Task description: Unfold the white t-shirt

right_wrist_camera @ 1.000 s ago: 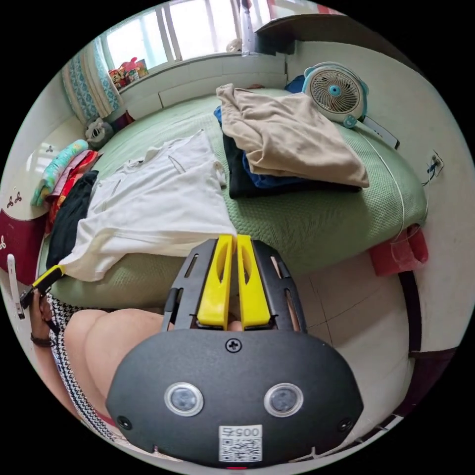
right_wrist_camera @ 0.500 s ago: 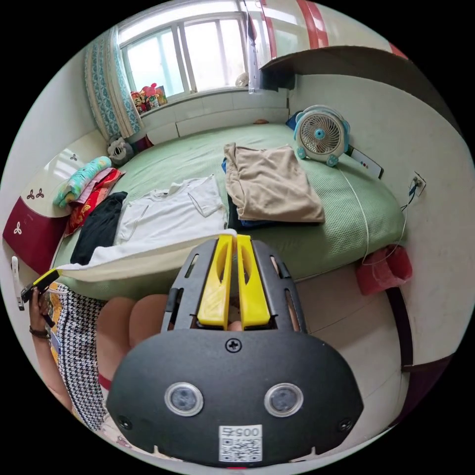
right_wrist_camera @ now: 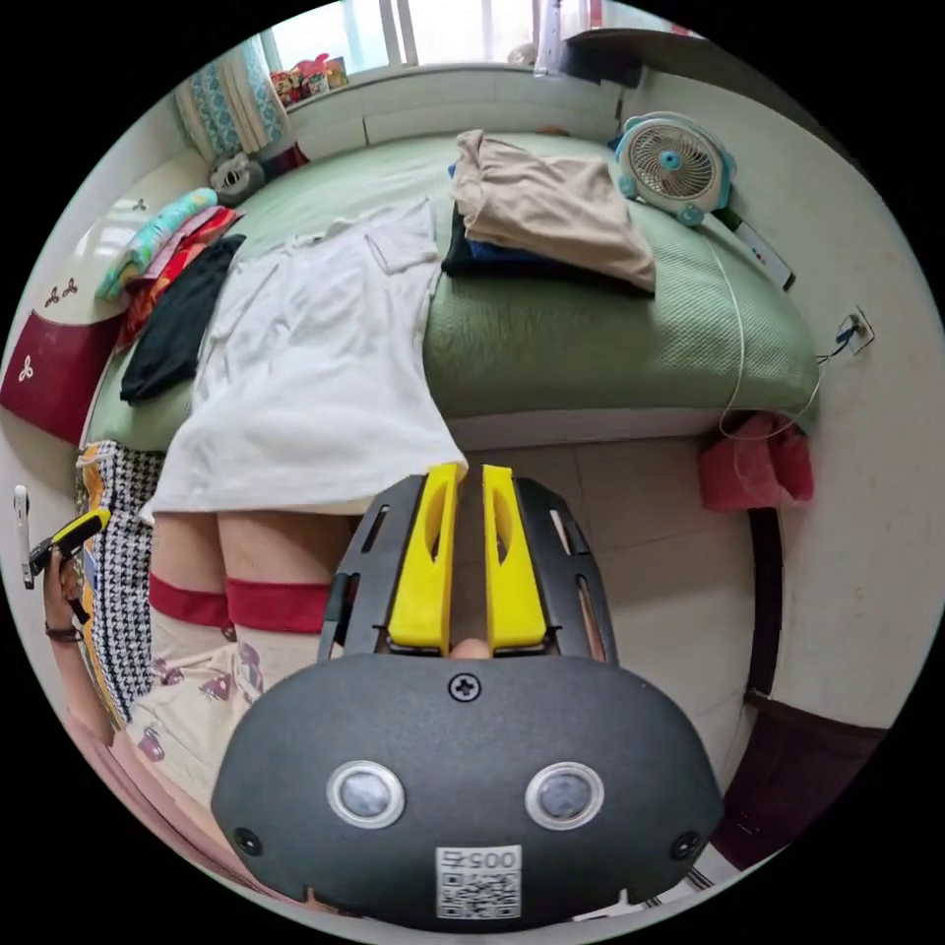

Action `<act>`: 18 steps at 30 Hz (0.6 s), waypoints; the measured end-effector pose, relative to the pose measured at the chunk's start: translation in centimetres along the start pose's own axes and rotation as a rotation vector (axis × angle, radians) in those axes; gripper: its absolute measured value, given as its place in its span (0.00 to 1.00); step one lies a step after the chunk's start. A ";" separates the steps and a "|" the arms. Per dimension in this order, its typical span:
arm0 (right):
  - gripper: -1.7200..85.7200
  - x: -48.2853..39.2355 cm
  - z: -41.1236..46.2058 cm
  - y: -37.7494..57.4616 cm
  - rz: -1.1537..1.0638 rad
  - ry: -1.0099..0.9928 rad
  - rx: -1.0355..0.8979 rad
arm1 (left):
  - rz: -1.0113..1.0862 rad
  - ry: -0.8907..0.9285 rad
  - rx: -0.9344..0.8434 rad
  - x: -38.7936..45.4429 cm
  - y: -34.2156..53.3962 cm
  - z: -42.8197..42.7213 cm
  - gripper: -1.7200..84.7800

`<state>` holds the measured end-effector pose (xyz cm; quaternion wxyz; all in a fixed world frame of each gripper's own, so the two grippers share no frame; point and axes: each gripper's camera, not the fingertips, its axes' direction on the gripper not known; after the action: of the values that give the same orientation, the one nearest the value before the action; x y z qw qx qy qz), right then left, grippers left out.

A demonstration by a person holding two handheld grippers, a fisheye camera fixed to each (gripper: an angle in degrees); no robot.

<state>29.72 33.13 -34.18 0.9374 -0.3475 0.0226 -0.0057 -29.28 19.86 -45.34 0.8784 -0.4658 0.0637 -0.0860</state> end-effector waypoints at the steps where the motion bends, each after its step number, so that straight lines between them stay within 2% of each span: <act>1: 0.06 0.2 0.2 -0.8 -0.003 0.022 -0.017 | -0.016 -0.005 0.023 -0.7 -1.0 -0.6 0.06; 6: 0.09 -0.7 -1.9 -7.4 -0.023 -0.005 0.097 | 0.016 0.092 0.154 0.1 -8.0 -2.1 0.08; 12: 0.12 -9.5 -0.7 -19.6 -0.195 -0.049 0.205 | 0.125 0.131 0.273 7.5 -20.1 -0.2 0.14; 14: 0.13 -12.8 1.4 -25.0 -0.229 -0.021 0.199 | 0.145 0.156 0.270 9.4 -23.7 1.1 0.15; 18: 0.14 -15.4 5.0 -32.3 -0.205 -0.028 0.147 | 0.135 0.086 0.192 12.3 -31.0 5.6 0.15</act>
<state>14.76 12.28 -8.71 0.9550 -0.2784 -0.0266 -0.0985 -19.03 4.69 -16.85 0.9192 -0.3700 0.1240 -0.0524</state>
